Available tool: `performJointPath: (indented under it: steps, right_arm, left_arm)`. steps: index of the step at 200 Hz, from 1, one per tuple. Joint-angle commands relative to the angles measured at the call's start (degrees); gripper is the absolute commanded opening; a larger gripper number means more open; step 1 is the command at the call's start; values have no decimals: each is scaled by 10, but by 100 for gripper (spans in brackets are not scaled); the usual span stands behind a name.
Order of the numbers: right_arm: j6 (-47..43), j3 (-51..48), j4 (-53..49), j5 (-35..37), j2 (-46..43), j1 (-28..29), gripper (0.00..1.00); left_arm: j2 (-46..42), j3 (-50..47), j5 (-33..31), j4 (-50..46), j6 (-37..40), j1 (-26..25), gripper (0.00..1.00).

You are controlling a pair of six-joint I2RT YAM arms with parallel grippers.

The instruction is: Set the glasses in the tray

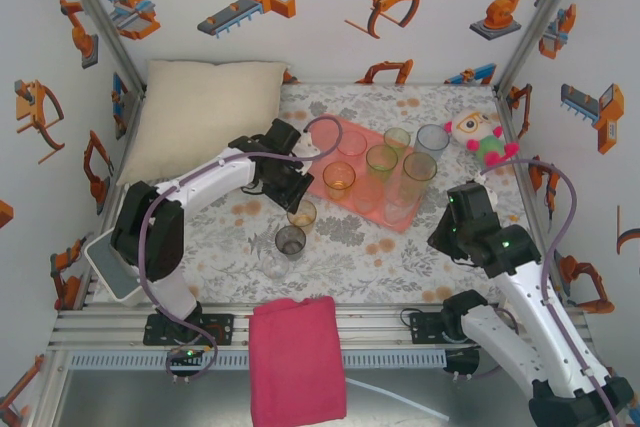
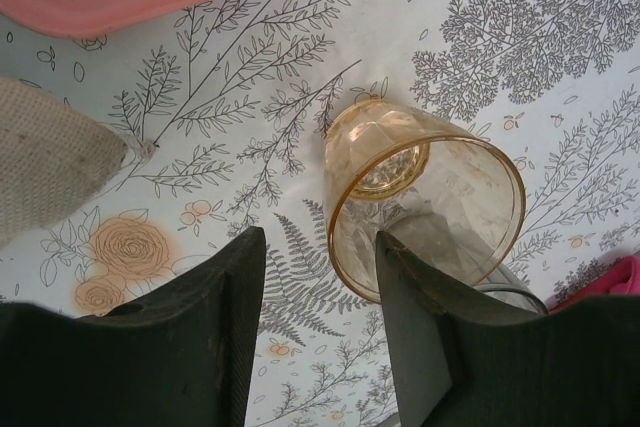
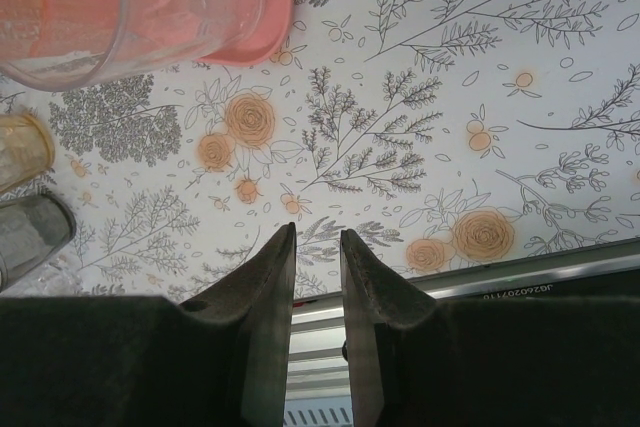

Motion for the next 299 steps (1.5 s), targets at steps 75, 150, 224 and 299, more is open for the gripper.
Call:
performJointPath:
  steps: [75,150,224,299]
  right_arm:
    - [12,0,-2,17,-19,5,28]
    - [12,-3,-6,17,-26,4,28]
    - [14,-5,-9,18,-32,4,28]
    - [14,-6,-3,18,-30,4,28]
  left_arm:
    - [17,18,1,7,-17,2,40]
    - [13,17,-21,6,-17,-1,29]
    - [12,20,-34,5,-19,-1,24]
    - [0,24,-44,-2,-11,-2,15]
